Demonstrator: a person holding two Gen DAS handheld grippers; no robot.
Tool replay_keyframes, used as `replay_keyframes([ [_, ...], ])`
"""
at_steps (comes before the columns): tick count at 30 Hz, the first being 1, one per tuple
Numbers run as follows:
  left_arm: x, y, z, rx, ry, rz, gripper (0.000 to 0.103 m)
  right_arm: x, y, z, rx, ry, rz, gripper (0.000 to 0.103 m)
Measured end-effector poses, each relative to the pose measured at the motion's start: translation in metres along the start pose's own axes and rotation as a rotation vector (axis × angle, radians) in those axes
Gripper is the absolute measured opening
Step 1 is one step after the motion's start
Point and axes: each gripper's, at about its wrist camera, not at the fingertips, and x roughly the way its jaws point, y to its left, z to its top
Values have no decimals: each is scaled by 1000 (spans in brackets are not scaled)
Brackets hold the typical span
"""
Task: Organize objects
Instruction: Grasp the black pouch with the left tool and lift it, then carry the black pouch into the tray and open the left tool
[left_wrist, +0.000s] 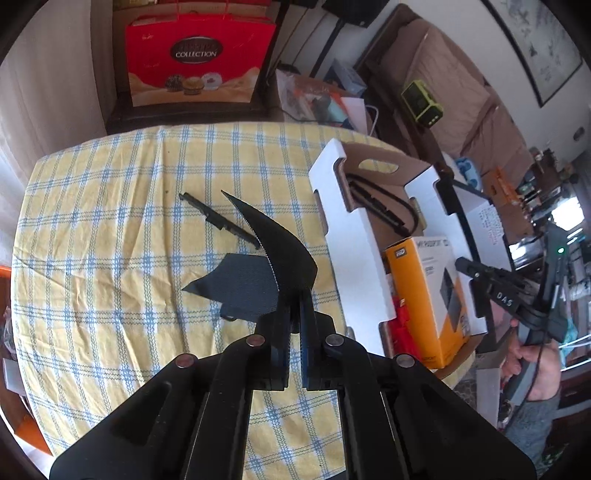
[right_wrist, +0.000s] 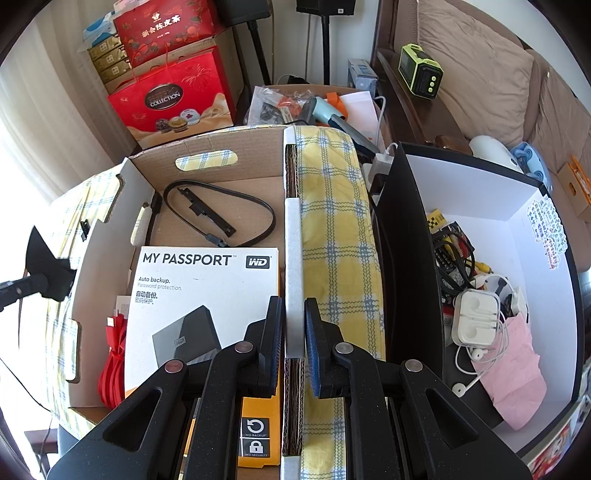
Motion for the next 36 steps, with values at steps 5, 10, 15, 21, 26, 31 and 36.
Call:
replay_keyframes([
  [5, -28, -14, 17, -1, -49, -38, 4, 0, 0, 0, 1, 1, 0, 13],
  [10, -62, -42, 40, 38, -123, -45, 3, 0, 1, -1, -5, -1, -2, 13],
  [15, -83, -76, 66, 90, -166, -56, 3, 0, 2, -1, -4, 0, 0, 13],
  [21, -63, -101, 85, 95, -137, -93, 3, 0, 2, -1, -4, 0, 0, 13],
  [26, -30, -119, 91, 105, -100, -115, 3, 0, 3, -1, -7, 2, -2, 13],
  [31, 3, -136, 93, 107, -71, -116, 3, 0, 3, -1, -6, 2, -2, 13],
  [36, 26, -143, 95, 83, -48, -155, 3, 0, 2, -1, -12, 5, -3, 13],
])
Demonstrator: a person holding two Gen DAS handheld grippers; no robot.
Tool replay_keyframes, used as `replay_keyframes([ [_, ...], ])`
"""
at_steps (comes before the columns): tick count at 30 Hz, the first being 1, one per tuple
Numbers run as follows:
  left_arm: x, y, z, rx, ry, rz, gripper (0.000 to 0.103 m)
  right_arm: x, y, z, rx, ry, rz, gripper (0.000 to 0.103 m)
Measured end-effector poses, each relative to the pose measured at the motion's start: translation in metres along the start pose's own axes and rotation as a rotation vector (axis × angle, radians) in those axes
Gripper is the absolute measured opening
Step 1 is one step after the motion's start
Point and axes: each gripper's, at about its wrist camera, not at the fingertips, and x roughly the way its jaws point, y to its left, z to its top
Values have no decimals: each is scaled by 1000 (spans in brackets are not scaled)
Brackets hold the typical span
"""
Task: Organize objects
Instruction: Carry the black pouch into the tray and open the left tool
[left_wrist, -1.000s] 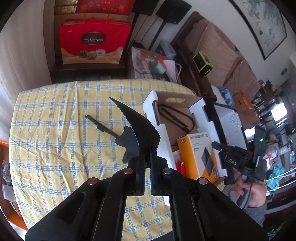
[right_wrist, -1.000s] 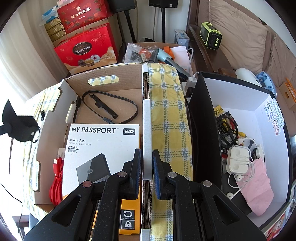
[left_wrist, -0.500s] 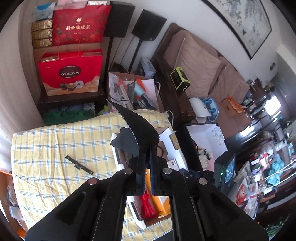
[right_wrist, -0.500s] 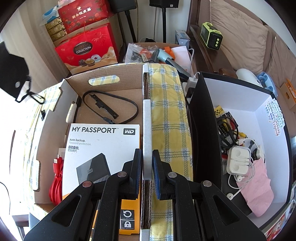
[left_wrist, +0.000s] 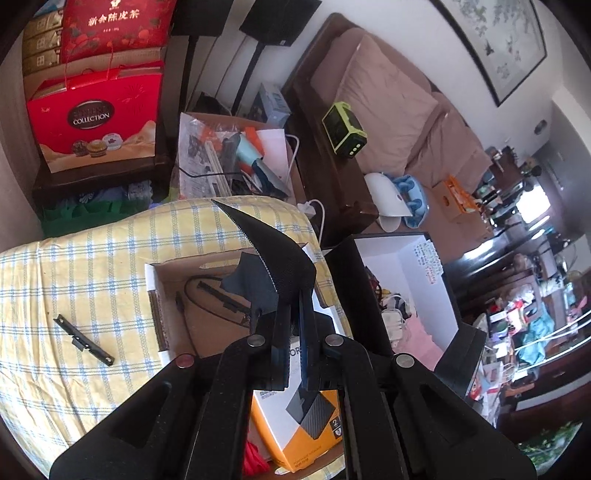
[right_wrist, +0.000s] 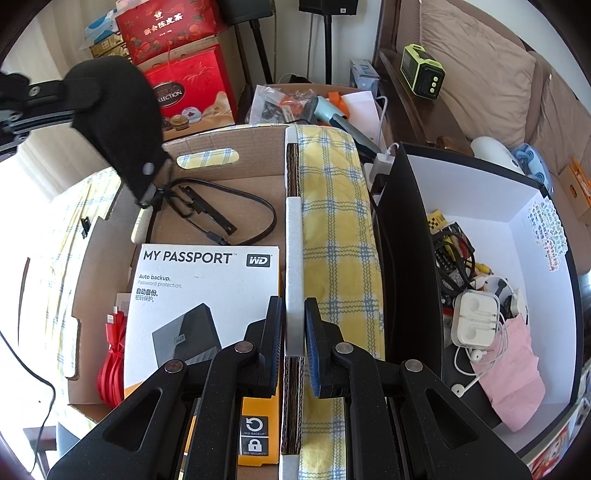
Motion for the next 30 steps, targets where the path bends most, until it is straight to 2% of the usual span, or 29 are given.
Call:
replay_keyframes([
  [4, 12, -2, 0, -13, -1, -26, 3, 0, 0, 0, -3, -2, 2, 12],
  [11, 43, 22, -10, -46, 89, 42, 4, 0, 0, -1, -9, -1, -5, 13],
  [18, 68, 32, -29, 13, 217, 129, 13, 0, 0, -1, -8, -1, -6, 13],
  [21, 70, 26, -36, 64, 237, 158, 33, 0, 0, 0, -7, -1, -5, 13],
  [23, 63, 23, -37, 76, 210, 171, 54, -1, 0, 0, -4, 0, -2, 13],
  [26, 46, 24, -32, 72, 165, 168, 67, -2, 1, -1, -8, 0, -5, 13],
  [28, 34, 24, -29, 81, 137, 185, 72, -2, 1, -1, -9, -1, -6, 13],
  [30, 24, 24, -25, 99, 112, 213, 72, -2, 1, -1, -8, -1, -5, 13],
])
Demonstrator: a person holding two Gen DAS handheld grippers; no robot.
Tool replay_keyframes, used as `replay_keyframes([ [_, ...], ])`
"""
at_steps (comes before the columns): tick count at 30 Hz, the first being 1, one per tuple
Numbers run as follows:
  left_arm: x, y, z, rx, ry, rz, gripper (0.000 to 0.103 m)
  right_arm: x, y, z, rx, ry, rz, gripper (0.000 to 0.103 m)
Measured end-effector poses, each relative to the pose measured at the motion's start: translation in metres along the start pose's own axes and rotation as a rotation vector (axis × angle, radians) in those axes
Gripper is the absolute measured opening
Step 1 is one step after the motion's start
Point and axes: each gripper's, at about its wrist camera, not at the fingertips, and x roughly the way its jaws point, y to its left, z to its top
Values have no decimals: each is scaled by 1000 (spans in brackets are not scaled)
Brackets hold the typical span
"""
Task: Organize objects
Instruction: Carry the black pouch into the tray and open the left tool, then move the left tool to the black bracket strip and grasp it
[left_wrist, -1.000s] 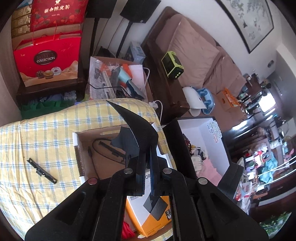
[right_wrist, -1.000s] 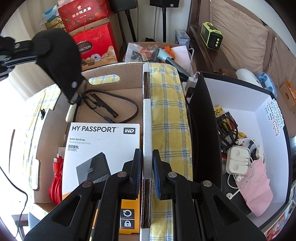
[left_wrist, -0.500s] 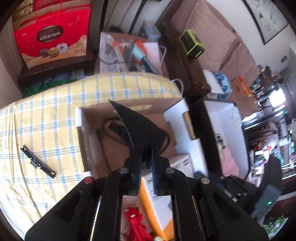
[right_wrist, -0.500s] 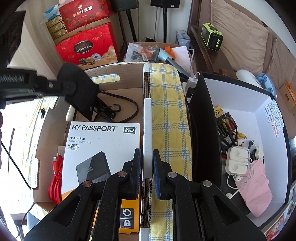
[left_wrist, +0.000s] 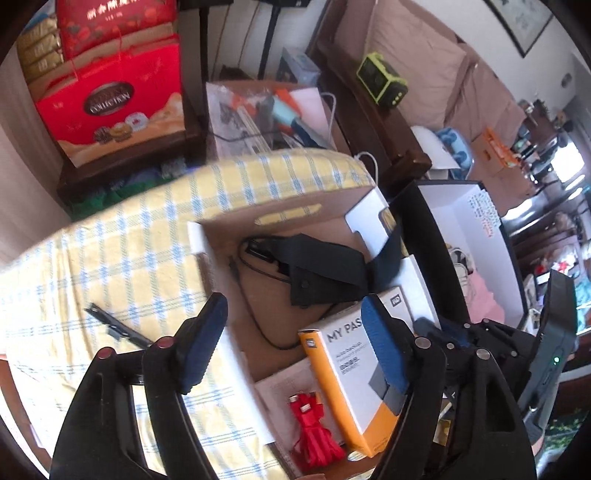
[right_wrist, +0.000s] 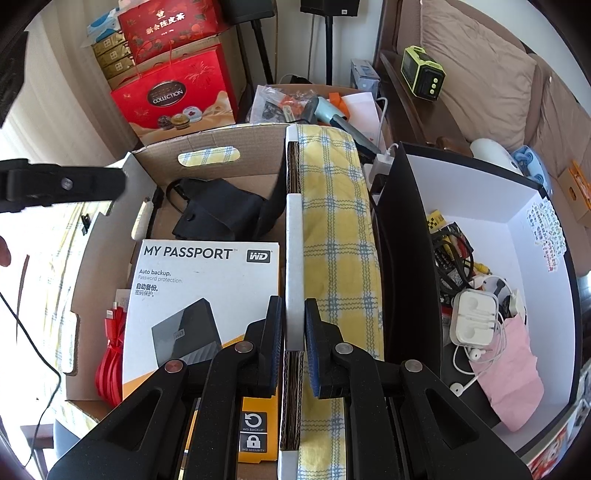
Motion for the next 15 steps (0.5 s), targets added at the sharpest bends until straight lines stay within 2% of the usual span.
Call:
replay_keyframes([
  [3, -13, 9, 2, -2, -30, 31, 72, 0, 0, 0, 0, 0, 0, 13],
  [7, -24, 32, -2, -24, -50, 80, 81, 0, 0, 0, 0, 0, -1, 13],
  [15, -19, 105, -23, -140, -12, 140, 81, 0, 0, -1, -2, 0, -2, 13],
])
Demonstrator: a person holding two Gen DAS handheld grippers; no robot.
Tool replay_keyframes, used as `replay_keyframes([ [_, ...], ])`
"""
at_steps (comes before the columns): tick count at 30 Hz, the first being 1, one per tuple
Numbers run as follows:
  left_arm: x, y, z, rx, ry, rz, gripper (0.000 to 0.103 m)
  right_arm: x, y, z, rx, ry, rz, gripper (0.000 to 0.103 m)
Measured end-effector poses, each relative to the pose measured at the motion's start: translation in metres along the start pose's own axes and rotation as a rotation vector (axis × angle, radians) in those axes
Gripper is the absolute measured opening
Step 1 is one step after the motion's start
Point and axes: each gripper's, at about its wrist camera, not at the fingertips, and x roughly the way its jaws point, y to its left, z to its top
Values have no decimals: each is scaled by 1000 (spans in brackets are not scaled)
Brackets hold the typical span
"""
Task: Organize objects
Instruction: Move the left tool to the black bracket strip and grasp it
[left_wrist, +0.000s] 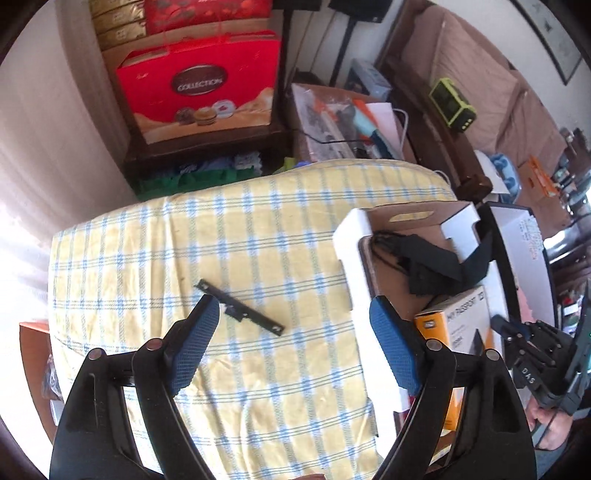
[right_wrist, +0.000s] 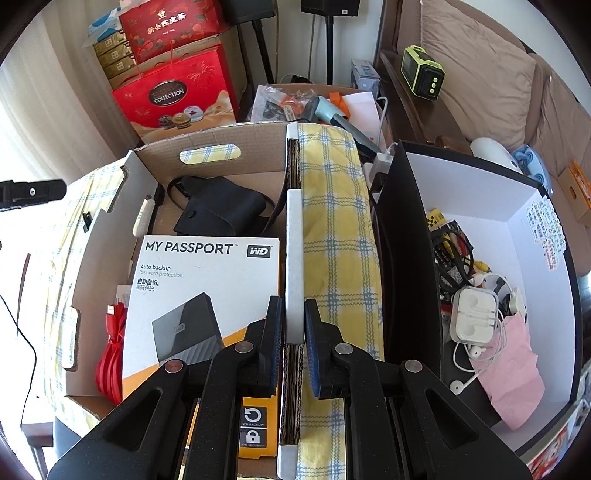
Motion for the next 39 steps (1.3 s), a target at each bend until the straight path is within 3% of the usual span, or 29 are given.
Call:
replay_keyframes([
  [6, 25, 41, -14, -78, 54, -9, 80, 0, 2, -2, -6, 1, -8, 13],
  [11, 44, 55, -18, -127, 95, -13, 69, -1, 1, -2, -7, 2, -9, 13],
  [21, 65, 57, -13, -185, 90, -23, 46, 0, 1, -1, -14, 8, -16, 13],
  [24, 66, 55, -10, -194, 94, -15, 31, -1, 0, -1, -14, 8, -17, 13],
  [25, 67, 55, -10, -192, 96, -9, 17, 0, 0, -1, -13, 8, -16, 13],
  [26, 69, 54, -11, -192, 104, -9, 13, 0, 0, -1, -12, 8, -16, 13],
  [32, 63, 56, -15, -200, 85, -21, 7, -1, 0, -1, -10, 6, -16, 13],
  [39, 48, 55, -17, -197, 66, -64, 7, -1, 1, -2, -12, 7, -21, 13],
])
